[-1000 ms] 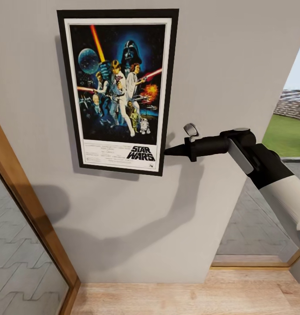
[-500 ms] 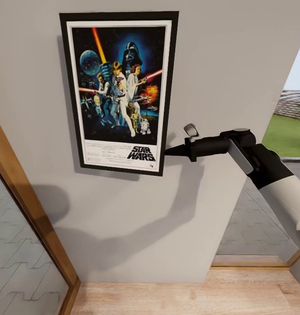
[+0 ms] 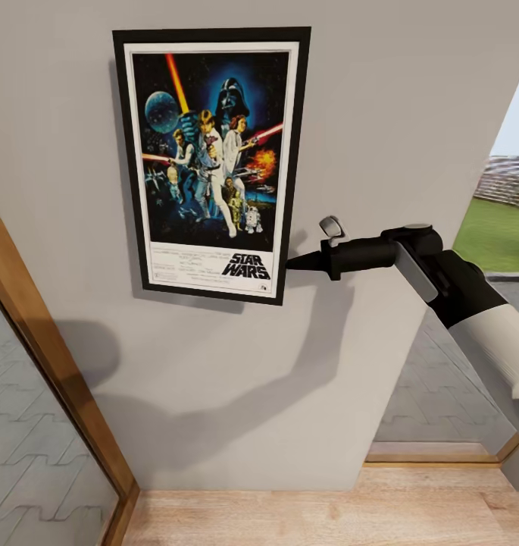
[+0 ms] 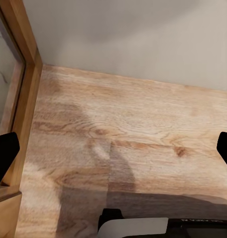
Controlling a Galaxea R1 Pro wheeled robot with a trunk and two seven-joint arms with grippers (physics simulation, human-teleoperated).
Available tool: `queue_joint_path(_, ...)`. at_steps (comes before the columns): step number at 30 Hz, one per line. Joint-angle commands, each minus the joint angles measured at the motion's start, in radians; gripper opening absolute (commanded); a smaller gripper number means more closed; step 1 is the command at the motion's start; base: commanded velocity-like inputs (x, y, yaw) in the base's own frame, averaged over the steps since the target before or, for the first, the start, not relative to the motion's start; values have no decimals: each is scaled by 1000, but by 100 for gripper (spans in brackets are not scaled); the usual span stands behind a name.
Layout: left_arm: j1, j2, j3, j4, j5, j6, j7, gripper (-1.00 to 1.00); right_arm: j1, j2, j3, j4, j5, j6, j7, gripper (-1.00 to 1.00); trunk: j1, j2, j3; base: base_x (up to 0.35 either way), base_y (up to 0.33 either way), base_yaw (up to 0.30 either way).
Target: Pick up the poster from the kitchen countertop and hang it on one of the wall nails in the kitchen.
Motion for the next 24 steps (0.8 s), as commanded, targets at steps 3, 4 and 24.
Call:
queue_joint_path(3, 0, 0, 2, -1, 1, -1, -5, 100, -2, -1, 3, 0, -10, 11, 0, -100, 1, -2, -2, 0, 0, 0)
queue_joint_path(4, 0, 0, 2, -1, 1, -1, -5, 100, -2, -1, 3, 0, -10, 11, 0, -100, 1, -2, -2, 0, 0, 0)
queue_joint_path(24, 0, 0, 3, -1, 1, -1, -5, 100, -2, -1, 3, 0, -10, 11, 0, -100, 1, -2, -2, 16, 0, 0)
